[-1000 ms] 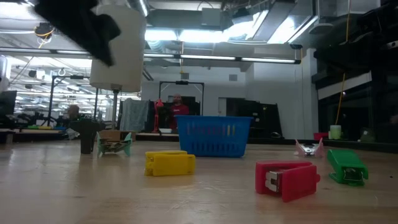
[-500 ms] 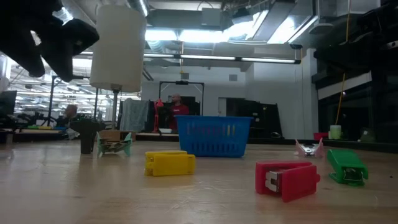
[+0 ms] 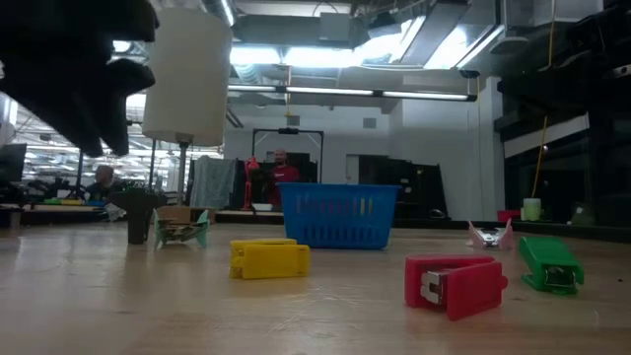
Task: Pick and place Stapler, Stapler remover, tape
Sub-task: Put the black staple remover into the red bin
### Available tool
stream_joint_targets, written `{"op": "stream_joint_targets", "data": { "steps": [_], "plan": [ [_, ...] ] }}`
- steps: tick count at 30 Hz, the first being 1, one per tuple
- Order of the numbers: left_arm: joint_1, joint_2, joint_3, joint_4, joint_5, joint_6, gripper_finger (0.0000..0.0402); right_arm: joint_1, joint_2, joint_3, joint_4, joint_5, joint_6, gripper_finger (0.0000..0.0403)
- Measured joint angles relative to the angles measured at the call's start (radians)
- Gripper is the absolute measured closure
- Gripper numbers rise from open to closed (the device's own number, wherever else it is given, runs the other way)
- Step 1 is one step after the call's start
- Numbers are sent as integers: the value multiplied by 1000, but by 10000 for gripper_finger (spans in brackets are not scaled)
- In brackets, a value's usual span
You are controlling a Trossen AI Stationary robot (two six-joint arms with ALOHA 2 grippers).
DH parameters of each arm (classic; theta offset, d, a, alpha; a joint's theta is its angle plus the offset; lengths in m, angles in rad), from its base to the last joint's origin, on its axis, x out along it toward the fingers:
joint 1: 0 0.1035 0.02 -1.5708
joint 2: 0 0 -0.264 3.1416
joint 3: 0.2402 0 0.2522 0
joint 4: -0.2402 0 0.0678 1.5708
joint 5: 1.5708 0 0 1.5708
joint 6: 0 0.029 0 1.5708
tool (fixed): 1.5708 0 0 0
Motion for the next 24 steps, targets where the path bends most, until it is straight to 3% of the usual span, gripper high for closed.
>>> {"op": "stream_joint_targets", "data": {
  "steps": [7,12,24],
  "plan": [
    [14,0,-116,173,-8,41,233,0,0,0,0,0,0,322],
    [53,0,-123,156,-44,32,233,0,0,0,0,0,0,322],
    [138,60,-123,146,74,205,233,0,0,0,0,0,0,322]
  ]
}}
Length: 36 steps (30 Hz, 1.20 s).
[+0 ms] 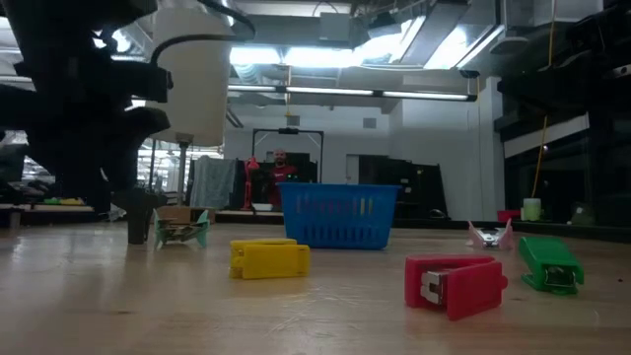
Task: Pick and place Stapler, Stapler remover, tape
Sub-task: Put the black staple remover into the red bin
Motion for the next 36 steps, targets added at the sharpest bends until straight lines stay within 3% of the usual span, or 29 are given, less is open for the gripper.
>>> {"op": "stream_joint_targets", "data": {
  "steps": [12,16,25,36],
  "plan": [
    [18,46,0,101,9,28,241,0,0,0,0,0,0,322],
    [18,45,0,113,17,29,275,0,0,0,0,0,0,322],
    [17,45,0,122,77,25,391,0,0,0,0,0,0,322],
    [17,44,39,127,152,7,397,0,0,0,0,0,0,322]
  ]
}}
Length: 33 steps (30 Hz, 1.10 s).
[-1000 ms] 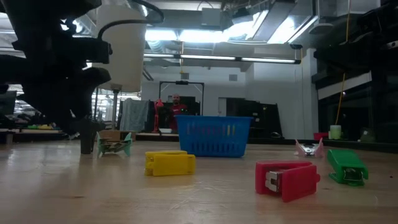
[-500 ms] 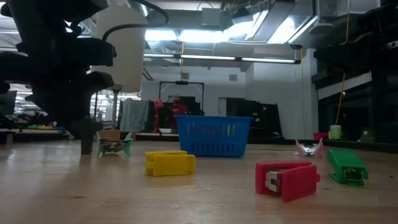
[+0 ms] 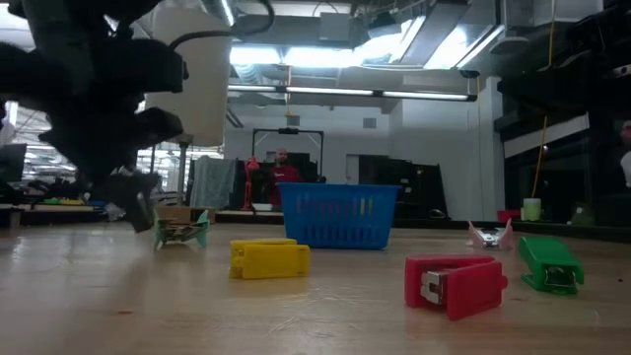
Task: Pick and place Stapler, Stapler remover, tape
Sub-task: Put the black staple remover into the red bin
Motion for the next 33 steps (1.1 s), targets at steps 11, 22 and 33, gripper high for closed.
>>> {"op": "stream_joint_targets", "data": {
  "steps": [11,22,33],
  "plan": [
    [37,0,126,0,12,25,397,0,0,0,0,0,0,322],
    [171,0,232,8,13,142,398,0,0,0,0,0,0,322],
    [384,-1,242,144,42,281,398,0,0,0,0,0,0,322]
  ]
}}
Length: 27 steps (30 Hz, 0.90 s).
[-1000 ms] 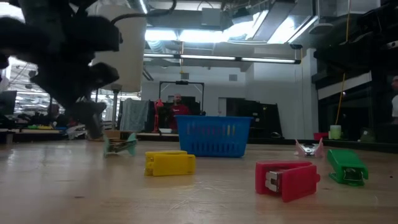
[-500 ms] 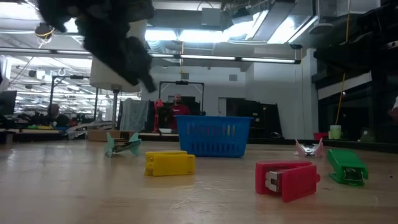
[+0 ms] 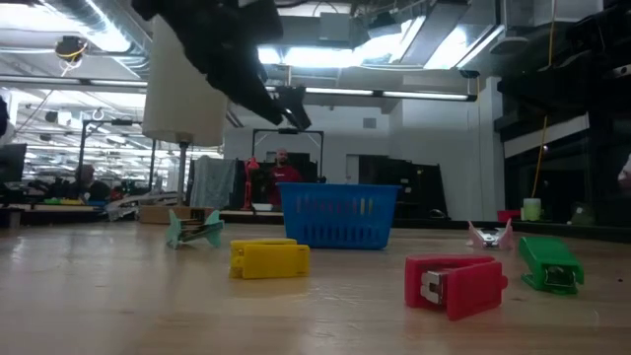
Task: Pick and place Stapler, Stapler remover, tape
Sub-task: Put the black staple remover into the red bin
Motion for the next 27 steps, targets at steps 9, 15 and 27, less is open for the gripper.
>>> {"op": "stream_joint_targets", "data": {
  "steps": [9,15,27],
  "plan": [
    [153,32,38,63,-1,4,398,0,0,0,0,0,0,322],
    [213,166,192,35,0,53,398,0,0,0,0,0,0,322],
    [275,378,376,-97,53,175,396,0,0,0,0,0,0,322]
  ]
}}
